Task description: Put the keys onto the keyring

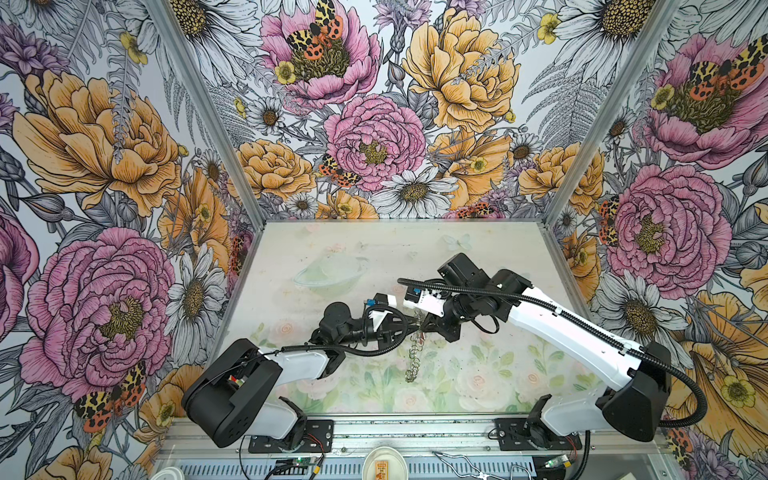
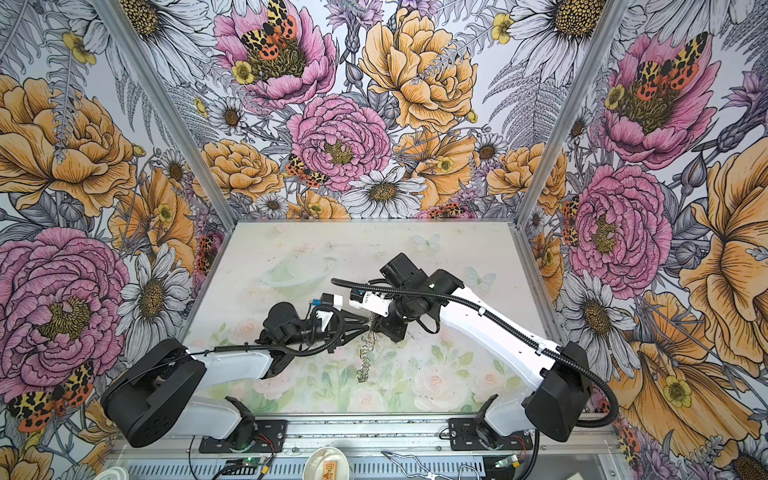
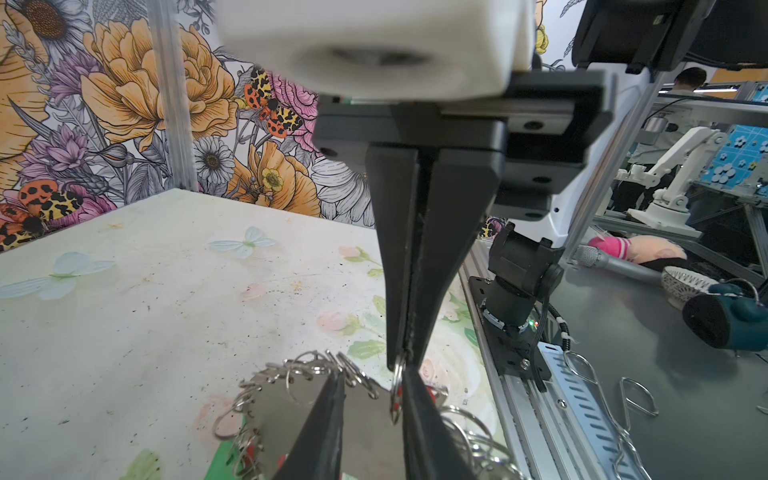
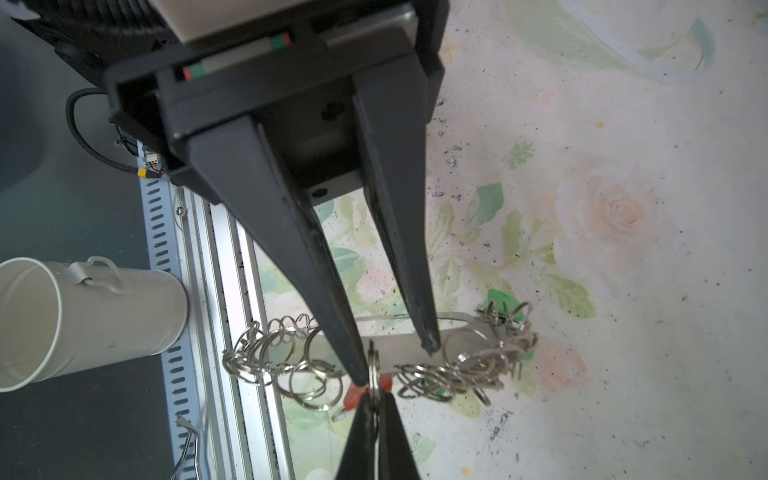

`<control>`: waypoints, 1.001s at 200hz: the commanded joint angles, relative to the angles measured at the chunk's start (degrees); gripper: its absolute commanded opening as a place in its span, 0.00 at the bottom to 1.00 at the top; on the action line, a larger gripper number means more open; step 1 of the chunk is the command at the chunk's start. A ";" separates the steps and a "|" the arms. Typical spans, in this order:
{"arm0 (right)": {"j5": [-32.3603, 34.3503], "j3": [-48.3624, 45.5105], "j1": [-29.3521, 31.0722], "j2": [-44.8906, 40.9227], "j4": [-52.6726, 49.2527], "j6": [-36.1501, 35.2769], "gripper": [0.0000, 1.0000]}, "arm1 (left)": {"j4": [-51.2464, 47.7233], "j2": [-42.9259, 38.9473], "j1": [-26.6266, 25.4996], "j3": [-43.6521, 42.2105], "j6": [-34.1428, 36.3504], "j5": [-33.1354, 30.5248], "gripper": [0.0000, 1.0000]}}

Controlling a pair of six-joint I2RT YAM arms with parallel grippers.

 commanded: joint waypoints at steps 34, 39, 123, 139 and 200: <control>-1.94 2.27 0.30 0.38 1.01 -1.02 0.00 | 2.87 0.79 -0.69 1.33 -1.33 2.83 0.14; -1.95 2.26 0.30 0.42 1.05 -0.98 0.00 | 2.89 0.77 -0.73 1.36 -1.50 2.83 0.13; 1.99 2.22 -1.00 -0.40 1.61 0.99 0.06 | 5.87 0.76 -0.88 0.51 -2.96 -0.45 0.00; 2.26 1.00 -1.66 -1.65 2.46 1.95 0.13 | 8.40 1.00 -0.89 -0.02 -4.13 -1.49 0.00; 2.39 -2.84 -2.73 -3.75 4.58 4.63 0.18 | 14.36 2.57 -0.88 -0.38 -6.87 -1.82 0.00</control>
